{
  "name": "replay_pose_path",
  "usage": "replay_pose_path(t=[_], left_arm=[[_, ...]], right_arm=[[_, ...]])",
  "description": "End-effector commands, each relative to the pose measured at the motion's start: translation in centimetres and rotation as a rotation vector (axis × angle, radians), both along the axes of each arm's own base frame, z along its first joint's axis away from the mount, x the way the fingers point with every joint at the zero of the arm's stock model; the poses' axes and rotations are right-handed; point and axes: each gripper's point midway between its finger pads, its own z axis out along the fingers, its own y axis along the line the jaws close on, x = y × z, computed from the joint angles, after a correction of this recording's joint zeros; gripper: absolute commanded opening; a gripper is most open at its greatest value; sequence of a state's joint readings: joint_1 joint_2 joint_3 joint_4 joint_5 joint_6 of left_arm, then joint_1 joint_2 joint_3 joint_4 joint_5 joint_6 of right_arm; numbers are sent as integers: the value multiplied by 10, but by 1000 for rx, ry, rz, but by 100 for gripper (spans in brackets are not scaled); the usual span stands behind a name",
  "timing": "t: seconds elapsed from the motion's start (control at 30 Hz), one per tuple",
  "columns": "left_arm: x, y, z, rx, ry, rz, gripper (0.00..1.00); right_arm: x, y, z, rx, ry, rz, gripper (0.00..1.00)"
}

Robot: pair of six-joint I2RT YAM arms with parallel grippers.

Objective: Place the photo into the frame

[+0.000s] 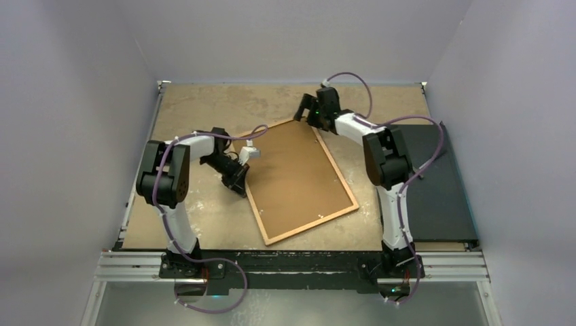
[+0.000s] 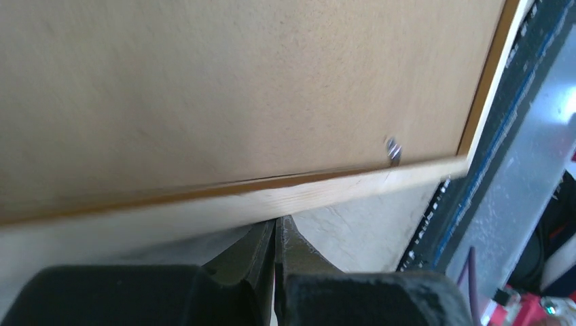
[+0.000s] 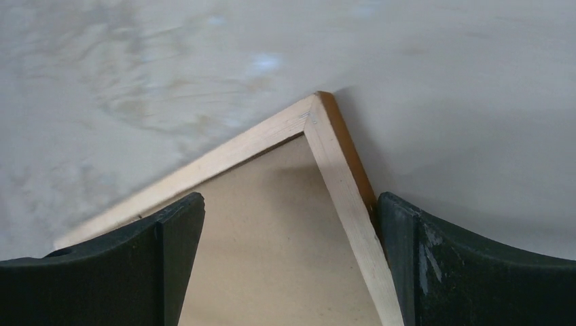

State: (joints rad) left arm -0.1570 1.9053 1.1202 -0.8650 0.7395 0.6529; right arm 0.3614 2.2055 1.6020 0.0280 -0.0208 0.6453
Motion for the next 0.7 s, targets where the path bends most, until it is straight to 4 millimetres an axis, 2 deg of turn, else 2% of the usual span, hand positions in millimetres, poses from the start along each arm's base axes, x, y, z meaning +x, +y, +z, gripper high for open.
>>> replay_pose_path(t=[0.0,0.13,0.23,0.33,0.43,0.57,0.67], left_arm=[[-15,-8,-10,5,-28,-121,0],[-25,-18,-11,-11,-17,-162,1],[-33,-27,-7,-31,8,-193,7],[-38,-27,9,-50,34,-227,21],[-38,-16,35,-68,45,-242,38],[-18,12,81,-112,-9,-228,46],[16,41,103,-76,-107,-143,48]], right_arm=[[-29,124,35,173,-15,312,99],[-47,167,33,242,3,427,99],[-57,178,28,271,24,473,99],[-62,174,33,255,27,491,99],[-50,161,54,200,-53,452,99],[-43,145,61,142,-64,425,99],[-40,136,63,107,-74,389,99]])
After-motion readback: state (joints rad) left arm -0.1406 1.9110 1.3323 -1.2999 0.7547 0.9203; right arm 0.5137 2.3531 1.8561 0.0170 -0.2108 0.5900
